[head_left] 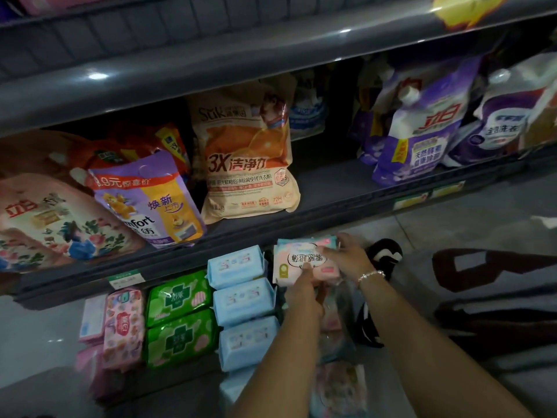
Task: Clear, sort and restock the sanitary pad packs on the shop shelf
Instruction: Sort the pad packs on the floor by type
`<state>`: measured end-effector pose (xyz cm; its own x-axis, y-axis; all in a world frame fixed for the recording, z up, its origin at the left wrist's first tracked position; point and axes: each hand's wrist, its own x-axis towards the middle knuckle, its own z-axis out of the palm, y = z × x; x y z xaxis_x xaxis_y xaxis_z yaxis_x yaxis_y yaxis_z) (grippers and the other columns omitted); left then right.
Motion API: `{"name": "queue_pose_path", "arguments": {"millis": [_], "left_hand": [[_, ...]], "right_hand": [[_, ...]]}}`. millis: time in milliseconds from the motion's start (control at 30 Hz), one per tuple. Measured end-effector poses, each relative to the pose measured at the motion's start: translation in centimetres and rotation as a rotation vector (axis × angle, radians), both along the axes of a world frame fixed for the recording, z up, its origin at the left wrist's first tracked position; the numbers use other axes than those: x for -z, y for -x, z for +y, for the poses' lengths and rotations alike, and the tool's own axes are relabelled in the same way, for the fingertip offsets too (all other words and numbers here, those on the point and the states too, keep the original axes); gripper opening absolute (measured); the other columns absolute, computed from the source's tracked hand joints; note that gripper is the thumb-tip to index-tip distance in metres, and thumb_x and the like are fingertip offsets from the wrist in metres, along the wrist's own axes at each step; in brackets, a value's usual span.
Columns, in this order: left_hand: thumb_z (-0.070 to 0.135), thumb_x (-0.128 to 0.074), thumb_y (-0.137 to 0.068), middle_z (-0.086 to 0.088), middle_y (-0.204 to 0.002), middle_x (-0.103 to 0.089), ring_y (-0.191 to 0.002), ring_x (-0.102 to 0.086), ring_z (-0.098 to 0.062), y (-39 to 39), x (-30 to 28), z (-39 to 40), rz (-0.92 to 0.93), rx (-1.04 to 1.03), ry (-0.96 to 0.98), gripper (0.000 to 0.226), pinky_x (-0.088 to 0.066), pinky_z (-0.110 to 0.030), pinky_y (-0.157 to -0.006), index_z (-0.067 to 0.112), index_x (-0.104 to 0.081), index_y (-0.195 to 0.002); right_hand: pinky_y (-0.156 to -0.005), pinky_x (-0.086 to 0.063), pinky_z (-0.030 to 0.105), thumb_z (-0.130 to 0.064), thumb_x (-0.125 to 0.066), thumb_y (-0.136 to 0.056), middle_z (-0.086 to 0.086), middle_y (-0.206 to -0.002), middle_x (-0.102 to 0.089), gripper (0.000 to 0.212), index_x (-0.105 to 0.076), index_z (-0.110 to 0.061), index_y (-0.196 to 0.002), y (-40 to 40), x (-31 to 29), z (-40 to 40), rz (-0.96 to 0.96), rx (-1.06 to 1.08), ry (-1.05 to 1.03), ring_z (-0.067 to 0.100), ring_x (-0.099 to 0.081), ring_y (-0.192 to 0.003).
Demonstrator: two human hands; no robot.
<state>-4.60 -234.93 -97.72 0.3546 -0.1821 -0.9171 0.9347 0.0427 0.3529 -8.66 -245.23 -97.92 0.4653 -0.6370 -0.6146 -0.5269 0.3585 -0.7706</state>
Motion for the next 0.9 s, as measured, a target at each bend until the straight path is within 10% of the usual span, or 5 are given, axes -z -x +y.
{"name": "queue_pose_path", "arguments": {"millis": [133, 333, 500, 633, 900], "left_hand": [[0.009, -0.064, -0.091, -0.020, -0.098, -0.067, -0.075, -0.065, -0.030, -0.3, 2.0, -0.4, -0.005, 0.012, 0.002, 0.030, -0.057, -0.035, -0.057, -0.001, -0.058, -0.119], [0.027, -0.061, -0.094, -0.023, -0.108, -0.067, -0.084, -0.068, -0.033, -1.0, 2.4, 0.4, 0.014, 0.080, -0.018, 0.036, -0.060, -0.040, -0.066, 0.003, -0.059, -0.120], [0.038, -0.052, -0.098, -0.018, -0.095, -0.067, -0.083, -0.066, -0.030, -1.6, -1.1, 1.6, -0.047, 0.270, -0.063, 0.035, -0.056, -0.034, -0.057, 0.005, -0.056, -0.109], [0.045, -0.045, -0.097, -0.013, -0.115, -0.061, -0.101, -0.062, -0.030, -2.5, -4.8, 2.5, -0.531, 0.566, -0.299, 0.039, -0.052, -0.041, -0.088, 0.009, -0.051, -0.113], [0.038, -0.044, -0.099, -0.008, -0.138, -0.044, -0.119, -0.049, -0.026, -4.8, -16.4, 4.5, -1.497, 0.801, -0.426, 0.047, -0.042, -0.036, -0.094, 0.014, -0.039, -0.139]], "right_hand": [[-0.062, -0.052, 0.013, 0.010, -0.068, -0.081, 0.012, -0.128, -0.057, 0.061, -0.045, -0.005, -0.135, 0.2, 3.1, 0.5, -0.036, -0.087, 0.098, 0.019, -0.058, -0.103], [-0.072, -0.061, 0.040, 0.004, -0.073, -0.079, 0.012, -0.125, -0.061, 0.058, -0.053, -0.013, -0.131, 0.1, 4.2, 1.2, 0.021, 0.001, 0.093, 0.023, -0.066, -0.096], [-0.075, -0.049, 0.011, -0.010, -0.071, -0.086, 0.002, -0.123, -0.059, 0.047, -0.057, -0.011, -0.131, 0.9, 1.0, 2.1, -0.058, 0.029, 0.264, 0.012, -0.059, -0.100], [-0.094, -0.044, 0.023, -0.024, -0.072, -0.086, -0.003, -0.127, -0.059, 0.047, -0.058, -0.019, -0.131, 0.9, -3.8, 3.3, -0.168, 0.000, 0.421, 0.010, -0.057, -0.111], [-0.100, -0.040, 0.027, -0.040, -0.060, -0.092, -0.004, -0.132, -0.059, 0.045, -0.056, -0.023, -0.133, 0.0, -15.7, 3.5, -0.248, -0.156, 0.976, 0.013, -0.052, -0.122]]}}
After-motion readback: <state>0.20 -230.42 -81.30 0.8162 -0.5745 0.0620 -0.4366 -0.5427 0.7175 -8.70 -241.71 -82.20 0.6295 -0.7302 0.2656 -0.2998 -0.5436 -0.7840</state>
